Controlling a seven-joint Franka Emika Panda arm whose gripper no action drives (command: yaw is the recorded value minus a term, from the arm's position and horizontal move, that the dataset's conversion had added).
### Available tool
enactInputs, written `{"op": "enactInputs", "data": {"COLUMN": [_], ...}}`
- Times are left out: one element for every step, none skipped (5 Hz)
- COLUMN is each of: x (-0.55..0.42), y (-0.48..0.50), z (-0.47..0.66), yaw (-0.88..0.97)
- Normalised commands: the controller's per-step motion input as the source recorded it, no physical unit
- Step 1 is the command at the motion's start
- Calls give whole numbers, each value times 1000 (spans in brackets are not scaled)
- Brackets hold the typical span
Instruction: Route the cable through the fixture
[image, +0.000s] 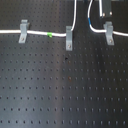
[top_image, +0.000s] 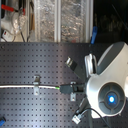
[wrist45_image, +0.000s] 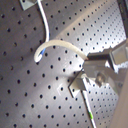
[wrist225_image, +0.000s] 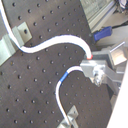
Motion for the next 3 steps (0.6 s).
{"op": "enactInputs", "data": {"x": [10, -92, -63], "y": [-61, 473, 537], "z": [24, -2, 56], "yaw": [0, 289, 357]}}
